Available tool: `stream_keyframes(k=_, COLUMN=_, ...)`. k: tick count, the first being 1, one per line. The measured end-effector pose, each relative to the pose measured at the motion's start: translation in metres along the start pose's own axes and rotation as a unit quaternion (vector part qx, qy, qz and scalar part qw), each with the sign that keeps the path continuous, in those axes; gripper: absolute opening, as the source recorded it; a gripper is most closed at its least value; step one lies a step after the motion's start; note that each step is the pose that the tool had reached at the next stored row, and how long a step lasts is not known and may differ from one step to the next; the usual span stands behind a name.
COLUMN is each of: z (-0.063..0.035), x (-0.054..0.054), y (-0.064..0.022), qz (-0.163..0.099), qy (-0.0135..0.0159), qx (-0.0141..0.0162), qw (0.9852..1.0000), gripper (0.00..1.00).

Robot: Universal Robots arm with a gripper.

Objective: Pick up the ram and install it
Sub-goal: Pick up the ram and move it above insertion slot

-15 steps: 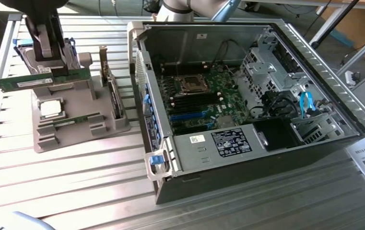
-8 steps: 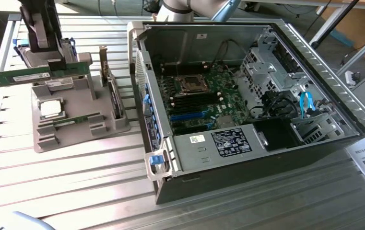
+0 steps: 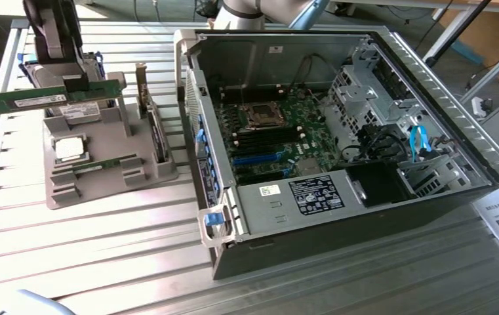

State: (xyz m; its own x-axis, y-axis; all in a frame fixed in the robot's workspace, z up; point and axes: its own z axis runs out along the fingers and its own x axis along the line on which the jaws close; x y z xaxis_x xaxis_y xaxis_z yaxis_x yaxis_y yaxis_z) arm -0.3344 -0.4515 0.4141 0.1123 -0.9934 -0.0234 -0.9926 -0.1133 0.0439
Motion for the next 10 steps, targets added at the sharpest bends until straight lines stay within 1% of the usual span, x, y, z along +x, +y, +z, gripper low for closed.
stream_keyframes(k=5, z=-0.0001, x=0.0, y=-0.0001, qz=0.0, qy=0.0001, qx=-0.0001, qw=1.0, gripper=0.12)
stream_keyframes(k=10, z=-0.0003, x=0.0005, y=-0.0045, qz=0.0, qy=0.0001, qx=-0.0001, qw=1.0, gripper=0.12)
